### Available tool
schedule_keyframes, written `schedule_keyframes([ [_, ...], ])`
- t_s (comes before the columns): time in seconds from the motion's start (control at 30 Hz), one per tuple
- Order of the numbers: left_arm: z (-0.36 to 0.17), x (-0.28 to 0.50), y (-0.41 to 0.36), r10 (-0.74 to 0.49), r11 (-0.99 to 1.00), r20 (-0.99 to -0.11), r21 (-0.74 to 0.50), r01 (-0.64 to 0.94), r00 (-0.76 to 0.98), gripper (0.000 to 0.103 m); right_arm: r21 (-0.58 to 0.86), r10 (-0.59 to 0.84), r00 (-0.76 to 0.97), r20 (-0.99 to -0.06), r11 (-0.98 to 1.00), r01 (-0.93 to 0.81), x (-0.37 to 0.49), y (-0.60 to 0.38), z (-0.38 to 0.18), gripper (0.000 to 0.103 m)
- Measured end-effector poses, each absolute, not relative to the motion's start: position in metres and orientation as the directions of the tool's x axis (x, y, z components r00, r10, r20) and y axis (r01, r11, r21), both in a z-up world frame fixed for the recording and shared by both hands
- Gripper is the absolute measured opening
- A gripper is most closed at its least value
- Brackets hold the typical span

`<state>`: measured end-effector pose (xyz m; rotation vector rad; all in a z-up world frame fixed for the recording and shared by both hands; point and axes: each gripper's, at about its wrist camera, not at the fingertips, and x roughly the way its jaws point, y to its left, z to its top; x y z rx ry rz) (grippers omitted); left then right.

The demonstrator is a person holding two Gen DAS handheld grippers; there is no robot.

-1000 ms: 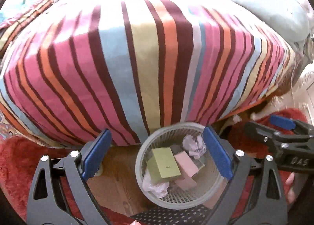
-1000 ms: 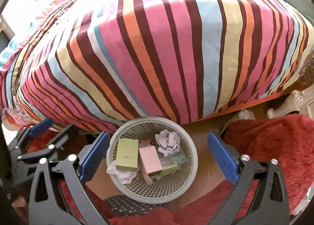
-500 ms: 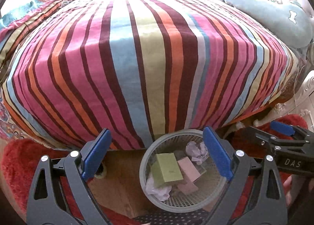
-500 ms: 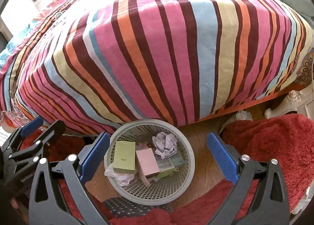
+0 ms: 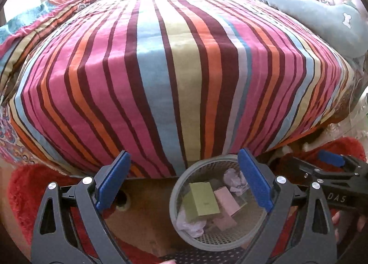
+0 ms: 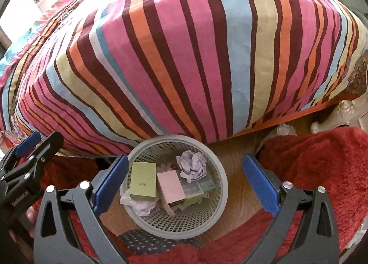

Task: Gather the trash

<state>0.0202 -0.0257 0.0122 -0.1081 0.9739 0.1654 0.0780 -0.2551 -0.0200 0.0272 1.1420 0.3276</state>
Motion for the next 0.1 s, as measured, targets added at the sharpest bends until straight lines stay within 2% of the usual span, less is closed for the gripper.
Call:
schedule_keyframes([
  [0.1, 0.0117, 0.0206, -0.0235, 0.079, 0.98, -0.836, -0.035, -0.197, 0.543, 0.092, 0.186, 0.267, 0.375, -0.888, 0.953, -0.237, 0.0781, -0.256, -0.0206, 0.095],
])
